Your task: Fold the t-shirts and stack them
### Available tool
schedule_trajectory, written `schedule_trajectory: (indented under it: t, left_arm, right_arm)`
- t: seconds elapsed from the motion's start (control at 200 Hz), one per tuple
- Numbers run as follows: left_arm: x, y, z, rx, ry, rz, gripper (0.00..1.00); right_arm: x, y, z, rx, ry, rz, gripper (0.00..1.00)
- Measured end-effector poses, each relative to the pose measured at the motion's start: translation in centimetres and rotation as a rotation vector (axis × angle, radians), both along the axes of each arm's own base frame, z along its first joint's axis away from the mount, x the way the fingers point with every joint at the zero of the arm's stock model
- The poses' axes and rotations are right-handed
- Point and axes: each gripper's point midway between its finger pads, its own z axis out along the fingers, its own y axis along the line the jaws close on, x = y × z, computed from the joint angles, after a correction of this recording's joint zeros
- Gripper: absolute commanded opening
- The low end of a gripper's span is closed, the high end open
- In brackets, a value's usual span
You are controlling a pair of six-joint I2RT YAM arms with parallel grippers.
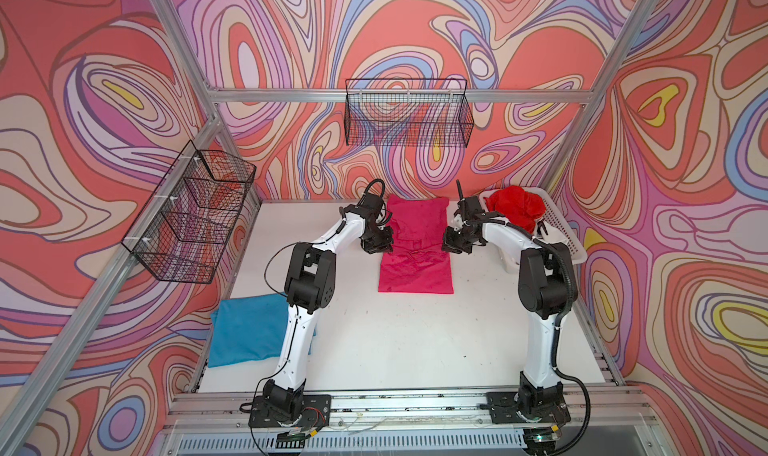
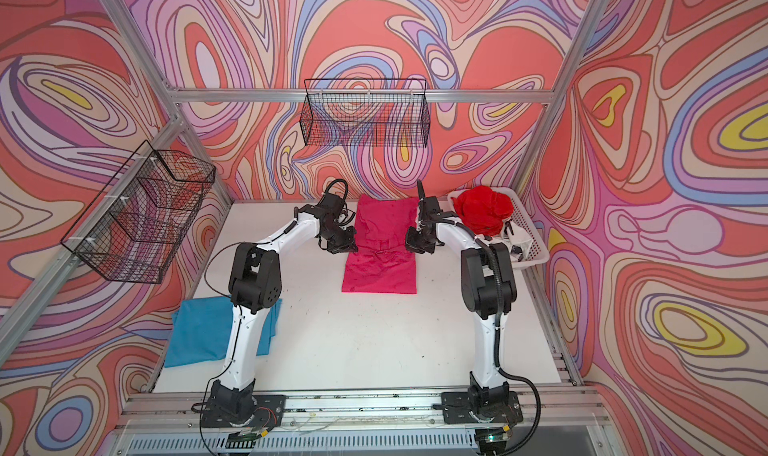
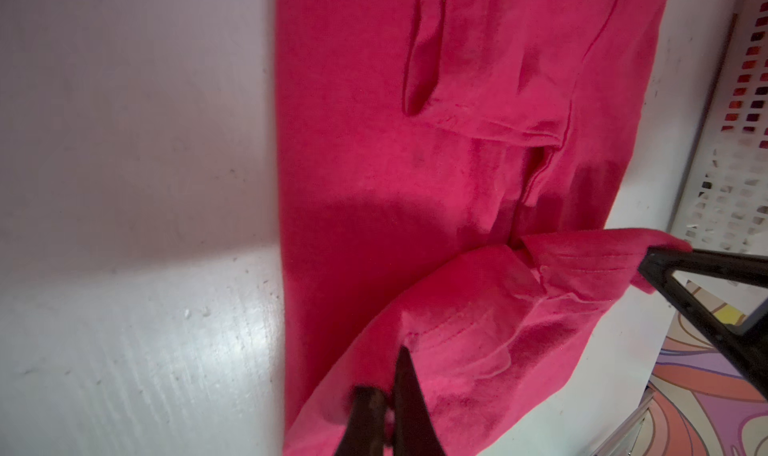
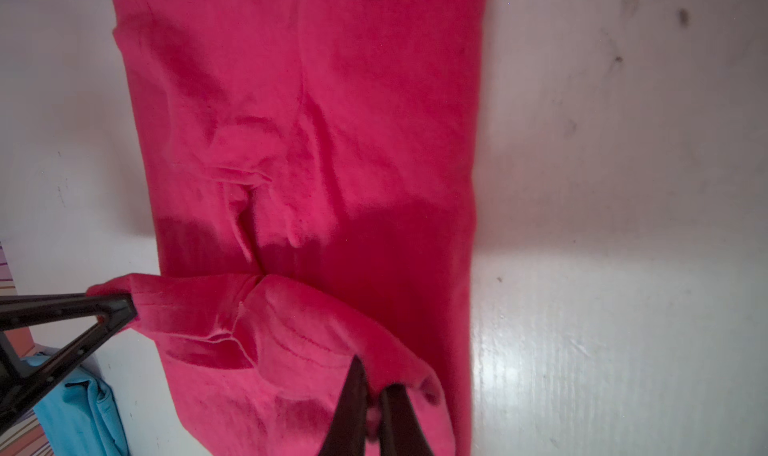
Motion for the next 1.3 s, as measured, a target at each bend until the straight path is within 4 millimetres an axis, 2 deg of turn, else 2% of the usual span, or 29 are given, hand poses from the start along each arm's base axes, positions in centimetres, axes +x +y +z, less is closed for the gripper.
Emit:
schedule_trajectory:
  t: [0.055, 0.1, 0.14, 0.25, 0.386, 0.521, 0.651, 0.786, 0.931, 1.037, 1.147, 1.297]
  left_arm:
    - [0.2, 0.3, -0.1, 0.009, -0.004, 0.007, 0.32]
    - [0.3, 0.6, -0.1, 0.021, -0.01, 0.012, 0.37]
    - [0.5, 0.8, 0.0, 0.029, -0.018, 0.02, 0.38]
    - [0.2, 1.4, 0.9, 0.044, -0.045, 0.031, 0.41]
    - [-1.4, 1.4, 3.5, 0.035, -0.086, 0.022, 0.41]
    - [-3.7, -0.3, 4.6, 0.017, -0.101, -0.025, 0.41]
    - [-5.2, -1.8, 3.1, 0.006, -0.064, -0.066, 0.41]
    - [-6.0, -1.8, 1.6, -0.007, -0.031, -0.074, 0.4]
    - [-6.7, -2.2, 0.7, -0.015, -0.004, -0.093, 0.4]
    - [-8.3, -2.7, -0.7, -0.004, 0.032, -0.121, 0.38]
    - [-11.0, -2.2, -3.5, 0.033, 0.112, -0.142, 0.36]
    - [-12.7, -1.9, -3.8, 0.012, 0.116, -0.154, 0.33]
  right_arm:
    - [0.1, -0.2, 0.0, -0.004, -0.008, -0.002, 0.34]
    - [0.1, -0.4, 0.2, -0.009, -0.016, -0.008, 0.37]
    - [0.0, -0.4, 0.4, -0.013, -0.02, -0.008, 0.41]
    - [-0.9, -0.4, 2.0, -0.014, -0.047, -0.011, 0.42]
    - [-2.2, 1.0, 4.0, 0.005, -0.087, 0.01, 0.42]
    - [-3.7, 3.7, 3.1, 0.039, -0.071, 0.05, 0.42]
    - [-4.6, 4.8, 1.1, 0.062, -0.021, 0.064, 0.42]
    - [-5.6, 4.5, -0.6, 0.057, 0.014, 0.055, 0.42]
    - [-8.6, 3.6, -3.9, 0.035, 0.103, 0.052, 0.42]
    - [-9.3, 3.4, -3.7, 0.038, 0.094, 0.06, 0.42]
    - [-9.8, 3.3, -4.0, 0.03, 0.084, 0.08, 0.42]
    - [-11.4, 3.2, -4.1, 0.018, 0.074, 0.109, 0.42]
